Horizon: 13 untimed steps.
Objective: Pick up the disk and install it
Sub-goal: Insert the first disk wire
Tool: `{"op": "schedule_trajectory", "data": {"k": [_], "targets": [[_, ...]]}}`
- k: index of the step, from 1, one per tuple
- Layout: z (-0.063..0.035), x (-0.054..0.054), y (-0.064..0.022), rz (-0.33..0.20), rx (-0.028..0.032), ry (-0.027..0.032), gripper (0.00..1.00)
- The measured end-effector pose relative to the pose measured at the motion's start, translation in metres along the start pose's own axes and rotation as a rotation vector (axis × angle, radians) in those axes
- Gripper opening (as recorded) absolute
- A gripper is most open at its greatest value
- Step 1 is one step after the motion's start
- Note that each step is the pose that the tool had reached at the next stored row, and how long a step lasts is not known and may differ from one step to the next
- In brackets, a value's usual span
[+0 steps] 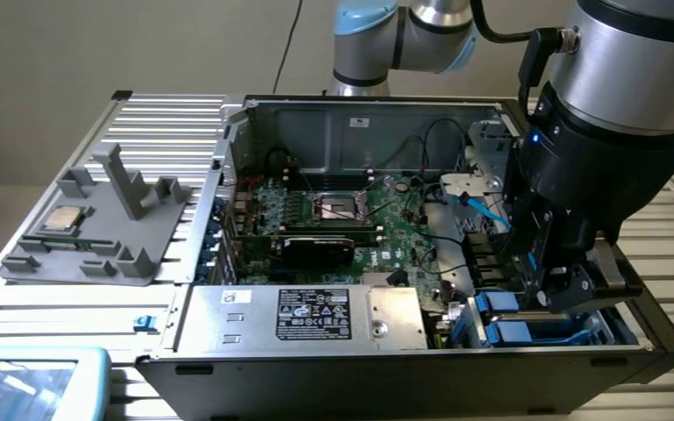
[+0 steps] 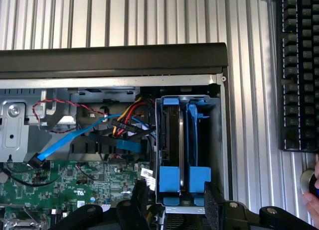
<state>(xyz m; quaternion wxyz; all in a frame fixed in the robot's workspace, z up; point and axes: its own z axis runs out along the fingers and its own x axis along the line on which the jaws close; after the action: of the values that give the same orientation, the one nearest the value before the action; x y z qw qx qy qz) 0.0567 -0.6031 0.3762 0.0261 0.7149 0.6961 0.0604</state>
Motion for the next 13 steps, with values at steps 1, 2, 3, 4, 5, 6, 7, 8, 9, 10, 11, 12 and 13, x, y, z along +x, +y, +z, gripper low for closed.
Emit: {"op": "schedule_trajectory", "data": {"k": [1,2,3,4,5,6,7,8,9,10,11,12,13], "targets": [[-0.0002,0.0000,0.0000,0.000,0.0000,0.0001,0.58],[-0.0008,0.0000,0.0001,0.000,0.0000,0.0000,0.58],[-0.0018,0.0001,0.0002,0.000,0.0000,-0.0001,0.58],[-0.0034,0.0001,0.0004,0.000,0.0000,0.0000,0.58],[-0.0047,0.0002,0.0006,0.000,0.0000,0.0000,0.58],[-0.0055,0.0002,0.0007,0.000,0.0000,0.0000,0.58],[-0.0058,0.0002,0.0007,0.000,0.0000,0.0000,0.58],[-0.0058,0.0003,0.0007,0.000,0.0000,0.0001,0.58],[-0.0059,0.0003,0.0007,0.000,0.0000,0.0001,0.58],[-0.0065,0.0003,0.0008,0.000,0.0001,-0.0003,0.58],[-0.0067,0.0004,0.0008,0.000,0.0000,-0.0002,0.58],[-0.0067,0.0004,0.0008,0.000,0.0000,-0.0001,0.58],[-0.0067,0.0004,0.0008,0.000,0.0000,-0.0001,0.58]]}}
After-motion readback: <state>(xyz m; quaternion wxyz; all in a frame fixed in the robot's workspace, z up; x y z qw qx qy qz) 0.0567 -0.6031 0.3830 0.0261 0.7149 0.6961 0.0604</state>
